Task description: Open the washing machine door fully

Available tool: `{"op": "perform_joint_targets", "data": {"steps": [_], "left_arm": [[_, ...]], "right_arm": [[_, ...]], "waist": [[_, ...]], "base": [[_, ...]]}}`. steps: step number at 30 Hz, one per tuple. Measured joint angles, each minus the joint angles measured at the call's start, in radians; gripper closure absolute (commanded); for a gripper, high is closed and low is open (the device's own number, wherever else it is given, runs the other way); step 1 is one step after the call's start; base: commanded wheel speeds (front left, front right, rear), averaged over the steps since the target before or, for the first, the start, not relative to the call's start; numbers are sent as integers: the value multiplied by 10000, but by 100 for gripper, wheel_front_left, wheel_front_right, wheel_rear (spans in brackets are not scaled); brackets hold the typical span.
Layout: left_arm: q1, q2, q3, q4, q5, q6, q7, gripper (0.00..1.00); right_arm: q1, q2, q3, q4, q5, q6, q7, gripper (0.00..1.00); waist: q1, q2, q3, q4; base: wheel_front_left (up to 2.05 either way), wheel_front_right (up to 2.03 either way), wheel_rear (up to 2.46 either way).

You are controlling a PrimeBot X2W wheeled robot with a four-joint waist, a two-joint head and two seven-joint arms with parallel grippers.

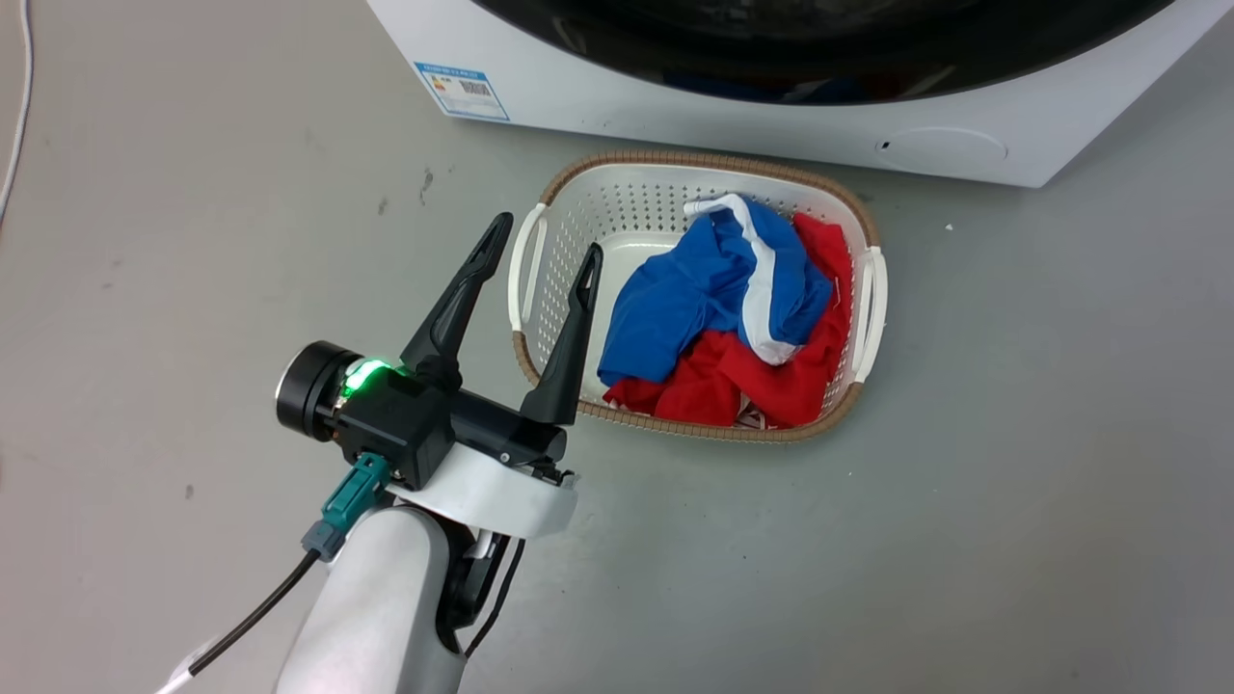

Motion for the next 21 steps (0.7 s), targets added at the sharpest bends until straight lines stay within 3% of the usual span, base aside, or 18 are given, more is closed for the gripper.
{"op": "perform_joint_targets", "data": {"steps": [11, 21], "left_arm": [[-152, -42, -113, 31, -15, 0, 0, 0], [-62, -58, -77, 230, -19, 0, 0, 0]], "right_arm": [[-493, -52, 230, 284, -278, -4, 736, 100], [251, 33, 451, 217, -86, -13, 2631, 100]], "waist": [[0, 0, 233, 140], [0, 0, -378, -137]], "base": [[0, 0, 0], [0, 0, 0]]}}
